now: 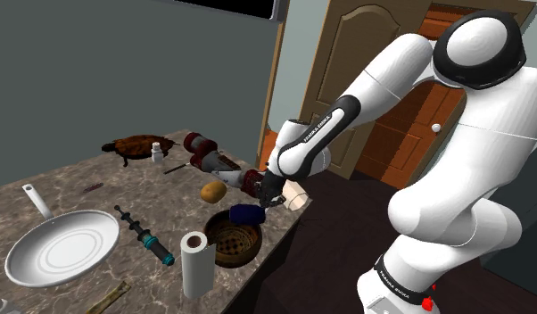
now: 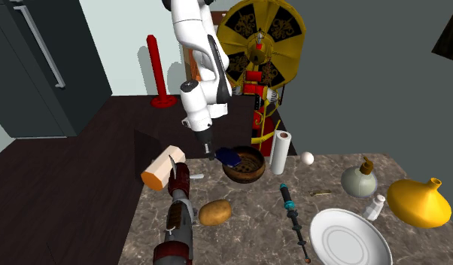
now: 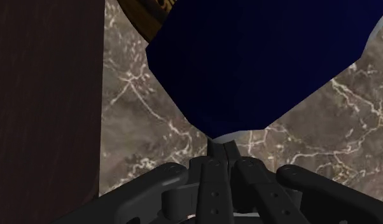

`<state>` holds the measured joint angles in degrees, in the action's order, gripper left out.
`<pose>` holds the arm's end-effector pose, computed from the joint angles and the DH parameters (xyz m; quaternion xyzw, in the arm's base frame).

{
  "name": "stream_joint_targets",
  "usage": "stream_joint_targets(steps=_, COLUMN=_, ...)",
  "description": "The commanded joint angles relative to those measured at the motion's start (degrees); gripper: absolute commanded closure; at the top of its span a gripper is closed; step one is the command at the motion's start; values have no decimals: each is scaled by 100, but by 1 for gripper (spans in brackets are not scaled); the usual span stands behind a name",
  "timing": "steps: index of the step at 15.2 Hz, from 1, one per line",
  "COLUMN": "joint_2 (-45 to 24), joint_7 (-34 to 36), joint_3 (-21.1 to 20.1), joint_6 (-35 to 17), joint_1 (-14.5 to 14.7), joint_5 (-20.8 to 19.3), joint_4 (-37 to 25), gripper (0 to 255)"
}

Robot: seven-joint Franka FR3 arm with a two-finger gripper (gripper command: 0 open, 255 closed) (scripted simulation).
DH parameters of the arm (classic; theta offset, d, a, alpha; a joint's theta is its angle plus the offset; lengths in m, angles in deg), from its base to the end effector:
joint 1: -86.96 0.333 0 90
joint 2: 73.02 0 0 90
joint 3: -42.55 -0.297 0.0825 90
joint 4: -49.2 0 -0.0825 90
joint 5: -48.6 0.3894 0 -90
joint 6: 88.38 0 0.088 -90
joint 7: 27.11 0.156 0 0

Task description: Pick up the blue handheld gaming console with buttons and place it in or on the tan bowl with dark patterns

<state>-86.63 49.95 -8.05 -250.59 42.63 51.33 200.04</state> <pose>0.4295 0.0772 0.1292 -0.7924 0.6016 0.0497 0.0882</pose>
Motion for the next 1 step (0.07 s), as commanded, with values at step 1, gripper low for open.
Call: stream_joint_targets(steps=1, joint_2=0, joint_7=0, joint_3=0, joint_6=0, joint_1=0, joint_5=0, joint_4=0, gripper=255)
